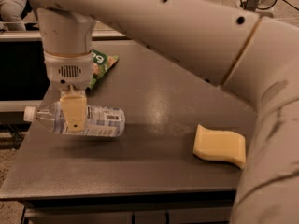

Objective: Knock blue plastic bottle over

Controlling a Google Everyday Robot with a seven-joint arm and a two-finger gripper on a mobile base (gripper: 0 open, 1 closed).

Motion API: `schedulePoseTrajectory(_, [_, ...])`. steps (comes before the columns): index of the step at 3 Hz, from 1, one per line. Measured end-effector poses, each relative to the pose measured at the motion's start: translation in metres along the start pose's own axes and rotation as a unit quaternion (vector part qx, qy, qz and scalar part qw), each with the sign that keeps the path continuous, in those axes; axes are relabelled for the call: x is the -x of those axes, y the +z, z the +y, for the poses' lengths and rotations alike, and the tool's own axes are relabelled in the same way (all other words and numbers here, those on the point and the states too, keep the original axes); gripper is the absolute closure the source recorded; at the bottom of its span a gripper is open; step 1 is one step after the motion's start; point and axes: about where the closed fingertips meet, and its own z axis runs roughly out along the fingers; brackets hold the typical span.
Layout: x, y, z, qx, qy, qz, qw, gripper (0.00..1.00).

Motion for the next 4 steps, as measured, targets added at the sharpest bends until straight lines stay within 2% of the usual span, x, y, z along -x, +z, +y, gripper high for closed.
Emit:
schedulePoseTrajectory(1, [0.015, 0.011, -0.021, -0.035, 0.036, 0.072, 0.9962, 0.82])
schedulePoseTrajectory(2, [0.018, 0.019, -0.023, -0.049, 0.049, 0.106, 0.9920, 0.58])
schedulePoseTrajectory(4, [0.031, 0.022, -0.035, -0.070, 0.045, 0.078, 0.9935, 0.12])
